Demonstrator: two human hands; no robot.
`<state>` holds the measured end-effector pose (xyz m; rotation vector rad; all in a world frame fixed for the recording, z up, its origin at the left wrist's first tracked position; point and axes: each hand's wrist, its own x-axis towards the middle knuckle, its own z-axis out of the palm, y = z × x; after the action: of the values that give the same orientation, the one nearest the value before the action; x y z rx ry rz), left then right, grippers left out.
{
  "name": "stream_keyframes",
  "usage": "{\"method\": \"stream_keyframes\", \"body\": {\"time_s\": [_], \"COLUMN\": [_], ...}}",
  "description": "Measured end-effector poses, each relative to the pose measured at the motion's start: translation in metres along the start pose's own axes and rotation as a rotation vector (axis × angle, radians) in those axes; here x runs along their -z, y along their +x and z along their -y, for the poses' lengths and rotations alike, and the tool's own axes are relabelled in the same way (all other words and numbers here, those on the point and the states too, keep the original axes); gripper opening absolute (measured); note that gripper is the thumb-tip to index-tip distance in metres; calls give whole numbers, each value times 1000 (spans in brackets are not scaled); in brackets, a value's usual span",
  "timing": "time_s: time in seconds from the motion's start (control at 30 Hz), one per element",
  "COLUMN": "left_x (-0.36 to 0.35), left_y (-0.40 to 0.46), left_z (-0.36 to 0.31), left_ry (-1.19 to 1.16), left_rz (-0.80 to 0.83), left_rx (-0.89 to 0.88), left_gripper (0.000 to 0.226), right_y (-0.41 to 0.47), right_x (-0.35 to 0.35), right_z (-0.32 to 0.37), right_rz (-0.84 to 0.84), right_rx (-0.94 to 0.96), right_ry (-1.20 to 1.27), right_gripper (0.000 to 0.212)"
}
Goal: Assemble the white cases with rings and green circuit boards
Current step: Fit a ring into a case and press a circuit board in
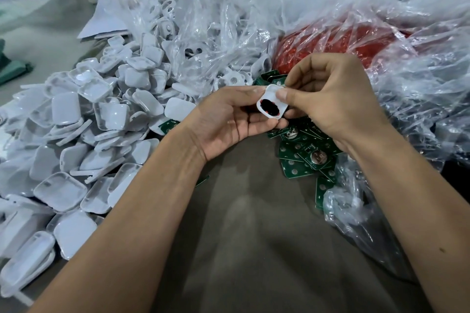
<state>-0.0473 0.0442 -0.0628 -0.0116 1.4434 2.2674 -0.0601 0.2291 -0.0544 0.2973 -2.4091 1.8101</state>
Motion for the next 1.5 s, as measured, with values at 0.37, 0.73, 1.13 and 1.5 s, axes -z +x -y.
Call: {"method": "stream_keyframes", "body": {"time_s": [0.37,0.73,1.13,1.5], "left_x": [2,-3,2,4], "left_y": [4,6,9,15], "left_z": [4,3,-2,-6], "left_ry": [-133,-273,-547,-555], "left_rz": [65,71,91,15], "left_rx": [-38,-47,-103,-89], "left_gripper": [25,32,48,52], "right_y": [-2,5,66,240], "right_x": [-3,-8,1,27], "right_z": [6,5,55,37], "right_rz": [-125,-192,-202,212], "right_rx": [199,250,213,109], "right_ry": [-227,-186,-8,-1322], "right_gripper": [16,16,17,38]}}
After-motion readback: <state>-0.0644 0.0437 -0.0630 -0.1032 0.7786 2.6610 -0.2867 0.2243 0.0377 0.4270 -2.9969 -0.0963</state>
